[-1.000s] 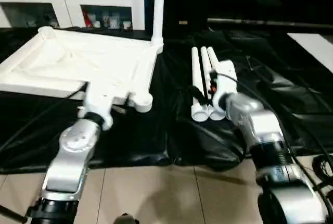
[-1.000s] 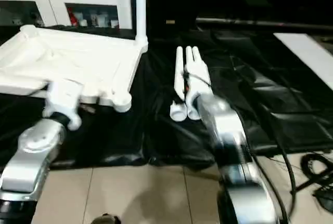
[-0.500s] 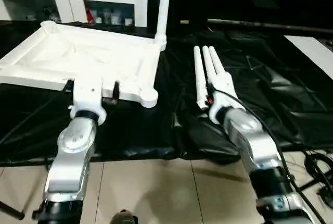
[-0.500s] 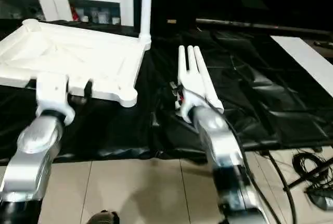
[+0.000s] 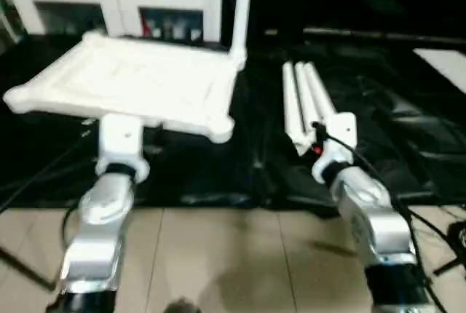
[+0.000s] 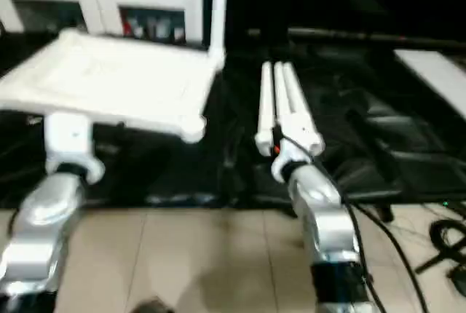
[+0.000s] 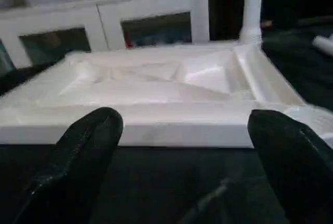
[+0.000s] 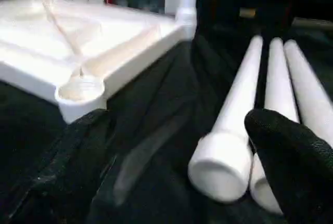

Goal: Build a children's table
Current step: Rotate table base

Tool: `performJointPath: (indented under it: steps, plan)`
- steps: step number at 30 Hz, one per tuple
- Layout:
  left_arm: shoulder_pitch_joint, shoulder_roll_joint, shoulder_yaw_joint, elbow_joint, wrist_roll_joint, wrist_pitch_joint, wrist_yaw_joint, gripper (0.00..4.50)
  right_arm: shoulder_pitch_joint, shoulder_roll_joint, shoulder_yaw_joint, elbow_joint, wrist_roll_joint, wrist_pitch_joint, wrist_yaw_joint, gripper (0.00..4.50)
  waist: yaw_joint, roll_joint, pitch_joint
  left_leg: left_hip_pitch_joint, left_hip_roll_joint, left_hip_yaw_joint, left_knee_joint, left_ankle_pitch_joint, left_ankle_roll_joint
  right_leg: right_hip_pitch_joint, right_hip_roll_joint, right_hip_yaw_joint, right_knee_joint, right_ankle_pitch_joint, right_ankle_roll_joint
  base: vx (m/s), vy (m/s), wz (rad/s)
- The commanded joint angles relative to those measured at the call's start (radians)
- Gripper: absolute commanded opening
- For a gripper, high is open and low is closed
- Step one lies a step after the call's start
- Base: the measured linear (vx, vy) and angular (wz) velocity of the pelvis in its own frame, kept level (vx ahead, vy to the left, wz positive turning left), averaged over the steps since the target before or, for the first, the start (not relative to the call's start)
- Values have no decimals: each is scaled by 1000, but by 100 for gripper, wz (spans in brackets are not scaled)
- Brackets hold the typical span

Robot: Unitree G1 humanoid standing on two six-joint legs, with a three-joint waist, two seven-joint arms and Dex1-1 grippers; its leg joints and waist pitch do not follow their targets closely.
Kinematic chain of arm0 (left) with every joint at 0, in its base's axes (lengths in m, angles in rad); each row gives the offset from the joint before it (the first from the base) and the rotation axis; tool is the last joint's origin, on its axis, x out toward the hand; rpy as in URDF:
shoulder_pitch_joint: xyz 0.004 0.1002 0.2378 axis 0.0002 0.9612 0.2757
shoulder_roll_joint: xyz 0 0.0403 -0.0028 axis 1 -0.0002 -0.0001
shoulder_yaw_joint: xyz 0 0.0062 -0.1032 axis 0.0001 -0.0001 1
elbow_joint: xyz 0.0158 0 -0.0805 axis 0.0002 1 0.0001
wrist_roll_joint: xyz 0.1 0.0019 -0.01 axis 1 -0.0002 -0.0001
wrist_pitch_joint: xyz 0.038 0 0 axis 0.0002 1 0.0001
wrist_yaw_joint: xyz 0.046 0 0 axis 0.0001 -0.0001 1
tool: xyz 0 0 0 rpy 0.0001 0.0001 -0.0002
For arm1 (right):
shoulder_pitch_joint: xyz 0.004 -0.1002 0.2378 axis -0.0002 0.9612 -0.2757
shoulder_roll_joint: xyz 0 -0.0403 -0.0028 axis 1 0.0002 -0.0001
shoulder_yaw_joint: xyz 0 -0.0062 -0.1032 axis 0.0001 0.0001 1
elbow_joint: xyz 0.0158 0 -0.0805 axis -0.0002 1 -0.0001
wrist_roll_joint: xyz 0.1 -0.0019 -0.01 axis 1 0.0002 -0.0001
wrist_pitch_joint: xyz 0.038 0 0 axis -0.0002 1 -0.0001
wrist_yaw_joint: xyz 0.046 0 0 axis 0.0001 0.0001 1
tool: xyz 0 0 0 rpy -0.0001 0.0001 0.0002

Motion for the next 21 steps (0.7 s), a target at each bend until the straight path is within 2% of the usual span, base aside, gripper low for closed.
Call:
performJointPath:
  steps: [1, 2, 3, 4, 5, 6, 7, 8, 9, 10, 11, 12, 13, 14, 15, 16, 17, 18, 19, 20, 21]
  plan:
    - [-13, 1, -11, -11, 2, 1, -14, 450, -7, -11, -10, -40, 1, 13, -6, 445, -48, 44, -64, 97, 125, -109, -247, -780, -27, -29, 14, 11, 49, -11, -49, 9, 59, 11]
    - [-12, 2, -12, -11, 2, 1, -15, 450, -6, -12, -10, -42, 2, 15, -6, 445, -48, 45, -58, 96, 128, -106, -259, -782, 2, -32, 11, 12, 51, 33, -33, 29, 72, -11]
    - [-9, -2, -19, -11, -5, 0, -20, 450, -1, -14, -11, -50, 2, 19, -8, 445, -53, 38, -51, 102, 117, -89, -270, -763, 59, -39, 5, 17, 47, 62, -19, 0, 0, 0]
    - [-9, -2, -19, -11, -6, -1, -21, 450, -1, -14, -11, -51, 2, 20, -8, 445, -59, 32, -52, 106, 109, -78, -268, -732, 83, -35, -2, 22, 33, 62, -21, 62, 9, -7]
    - [-4, -5, -27, -14, -4, 1, -24, 450, 2, -17, -8, -59, 5, 26, -7, 445, -61, -1, -50, 93, 50, -22, -245, -606, 118, 17, -36, 59, -55, -50, -21, 96, -51, -10]
    - [-4, -5, -27, -14, -4, 1, -24, 450, 2, -17, -8, -59, 5, 26, -7, 445, -52, -27, -60, 65, 16, 7, -209, -506, 131, 64, -58, 97, -97, -182, -11, 96, -51, -10]
    - [-1, -8, -31, -16, 0, 3, -24, 450, 3, -22, -5, -66, 8, 32, -5, 445, -12, -49, -48, 19, -33, 38, -67, -222, 148, 105, -142, 190, -204, -701, -41, 78, -79, -1]
    - [-1, -8, -32, -16, 0, 4, -22, 450, 3, -24, -1, -67, 7, 32, -1, 445, 4, -60, -58, -20, -28, 24, 19, -65, 145, 131, -181, 237, -226, -883, -122, 106, -57, 8]
    - [0, -9, -32, -18, -1, 6, -19, 450, 3, -29, 7, -68, 3, 32, 6, 445, 8, -56, -65, -51, -26, 11, 35, -33, 132, 158, -182, 241, -211, -826, -166, 106, -57, 8]
    - [2, -10, -32, -19, -1, 8, -17, 450, 3, -31, 12, -69, 0, 33, 9, 445, 14, -55, -69, -97, -23, -3, 39, 31, 115, 180, -154, 226, -189, -621, -237, 177, -20, 3]
    - [4, -10, -30, -20, -2, 9, -15, 450, 1, -34, 19, -70, -2, 33, 15, 445, 14, -48, -71, -104, -23, -2, 29, 69, 110, 180, -134, 211, -186, -522, -269, 185, -6, 10]
    - [5, -10, -30, -20, -2, 9, -15, 450, 1, -35, 20, -70, -3, 33, 16, 445, 16, -21, -83, -96, -8, 5, -39, 161, 117, 170, -82, 159, -176, -348, -299, 185, -6, 10]
    - [8, -10, -28, -21, -3, 9, -13, 450, -2, -39, 29, -70, -5, 38, 23, 445, -4, 15, -88, -42, 11, 17, -136, 238, 126, 130, 3, 72, -154, -244, -232, 199, 18, 21]
    - [10, -10, -26, -24, -3, 10, -12, 450, -4, -42, 35, -70, -6, 41, 27, 445, -22, 39, -94, 10, 34, -31, -170, 188, 169, 90, 54, 36, -104, -191, -159, 215, 55, 1]
    - [14, -12, -22, -30, -2, 13, -13, 450, -5, -48, 46, -74, -8, 45, 36, 445, -72, 52, -113, 125, 123, -147, -190, -58, 295, -41, 60, 31, 52, -168, -52, 215, 55, 1]
    - [14, -12, -22, -31, -1, 13, -13, 450, -6, -50, 49, -74, -10, 45, 38, 445, -73, 39, -126, 150, 152, -167, -174, -71, 363, -65, 43, 42, 85, -133, -8, 251, 21, -1]
    - [14, -11, -20, -34, 1, 15, -11, 450, -9, -59, 64, -76, -17, 46, 47, 445, -71, 30, -114, 125, 138, -130, -160, -12, 427, -124, 24, 50, 119, -15, 74, 263, -1, 9]
    - [15, -11, -18, -34, 1, 15, -9, 450, -12, -57, 65, -73, -13, 53, 48, 445, -67, 14, -115, 108, 113, -158, -168, 35, 510, -126, 27, 48, 132, 2, 92, 263, -1, 9]
    - [15, -11, -17, -35, 0, 15, -8, 450, -15, -59, 70, -70, -10, 56, 57, 445, -73, -7, -113, 89, 67, -164, -166, 124, 601, -144, 28, 65, 116, 50, 104, 211, 4, 15]
    - [15, -11, -17, -35, 0, 15, -8, 450, -15, -59, 70, -70, -10, 56, 57, 445, -81, -15, -111, 76, 29, -146, -151, 149, 571, -135, 12, 91, 51, 103, 83, 192, -46, 45]
    - [19, -8, -15, -39, 1, 17, -5, 450, -19, -60, 79, -65, -7, 59, 70, 445, -72, -78, -107, -22, -106, -60, -96, 65, 423, -8, -31, 151, -63, 217, 97, 192, -46, 45]
